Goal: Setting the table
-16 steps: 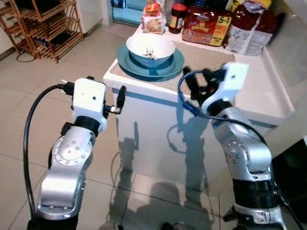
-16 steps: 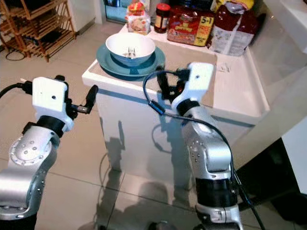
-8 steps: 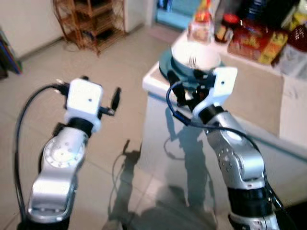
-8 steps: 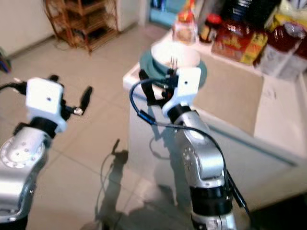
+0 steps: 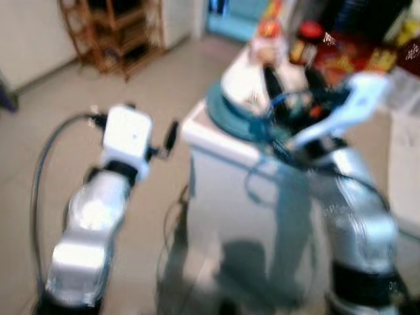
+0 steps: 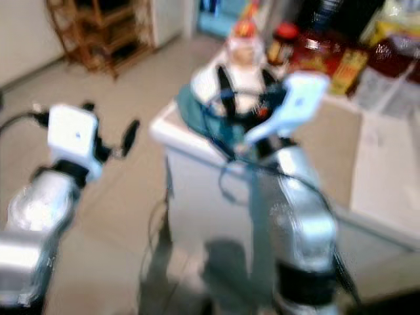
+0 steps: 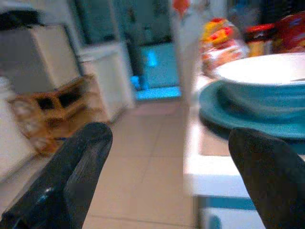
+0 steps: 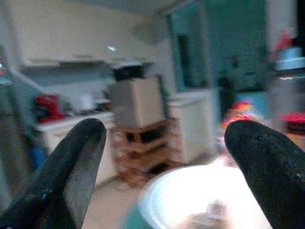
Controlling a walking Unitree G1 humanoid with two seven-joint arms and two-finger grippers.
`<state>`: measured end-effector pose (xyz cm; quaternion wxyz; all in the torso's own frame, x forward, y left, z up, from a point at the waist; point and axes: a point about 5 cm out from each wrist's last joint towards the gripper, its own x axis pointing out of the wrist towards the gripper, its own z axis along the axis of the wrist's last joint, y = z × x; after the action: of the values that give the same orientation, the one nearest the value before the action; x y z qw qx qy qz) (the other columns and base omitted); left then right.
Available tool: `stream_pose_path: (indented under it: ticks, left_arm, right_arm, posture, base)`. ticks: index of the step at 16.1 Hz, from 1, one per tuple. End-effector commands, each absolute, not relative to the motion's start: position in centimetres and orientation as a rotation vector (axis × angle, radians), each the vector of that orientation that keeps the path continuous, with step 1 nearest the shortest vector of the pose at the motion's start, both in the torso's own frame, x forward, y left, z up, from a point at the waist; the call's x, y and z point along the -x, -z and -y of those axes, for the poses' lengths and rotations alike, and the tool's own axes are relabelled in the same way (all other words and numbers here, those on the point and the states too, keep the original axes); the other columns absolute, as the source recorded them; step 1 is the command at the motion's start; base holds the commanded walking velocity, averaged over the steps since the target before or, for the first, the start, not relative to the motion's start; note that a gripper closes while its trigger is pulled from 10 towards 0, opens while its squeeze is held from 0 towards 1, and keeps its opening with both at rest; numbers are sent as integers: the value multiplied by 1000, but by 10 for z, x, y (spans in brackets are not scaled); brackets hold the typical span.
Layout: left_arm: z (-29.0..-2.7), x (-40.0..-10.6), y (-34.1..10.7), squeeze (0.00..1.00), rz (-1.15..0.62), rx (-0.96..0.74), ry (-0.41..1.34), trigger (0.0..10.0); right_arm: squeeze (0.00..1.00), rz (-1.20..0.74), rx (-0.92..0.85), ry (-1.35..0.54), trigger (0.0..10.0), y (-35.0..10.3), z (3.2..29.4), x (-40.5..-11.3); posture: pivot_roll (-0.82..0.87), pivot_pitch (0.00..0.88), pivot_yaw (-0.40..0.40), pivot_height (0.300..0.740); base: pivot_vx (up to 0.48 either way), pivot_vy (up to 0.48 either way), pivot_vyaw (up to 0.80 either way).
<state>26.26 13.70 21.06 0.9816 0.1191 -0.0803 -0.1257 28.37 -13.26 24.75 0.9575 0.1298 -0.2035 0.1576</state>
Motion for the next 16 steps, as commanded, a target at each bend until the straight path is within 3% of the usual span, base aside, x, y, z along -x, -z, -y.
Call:
stream_pose_path:
  ticks: [1, 5, 7, 16]
  left_arm:
    - [-139, -260, -214, 0, 174, -244, 260, 10000]
    - [-133, -245, -206, 0, 171, -226, 394, 10000]
    - [-134, -243, -207, 0, 173, -221, 427, 10000]
    - [-127, -241, -201, 0, 151, -256, 511, 10000]
  right_arm:
    - [0, 434, -268, -328, 10000, -254, 131, -281]
    - [0, 405, -168, -426, 10000, -229, 134, -252]
    - [0, 375, -125, -448, 10000, -218, 132, -252]
    - [0, 333, 127, -463, 10000, -197, 106, -307]
  posture:
    - [43, 93, -78, 740]
    - [33, 94, -66, 740]
    - [32, 89, -69, 740]
    - [30, 69, -65, 740]
  base:
    - [0, 0, 0]
    - [0, 0, 0]
    - [0, 0, 0]
    - [0, 0, 0]
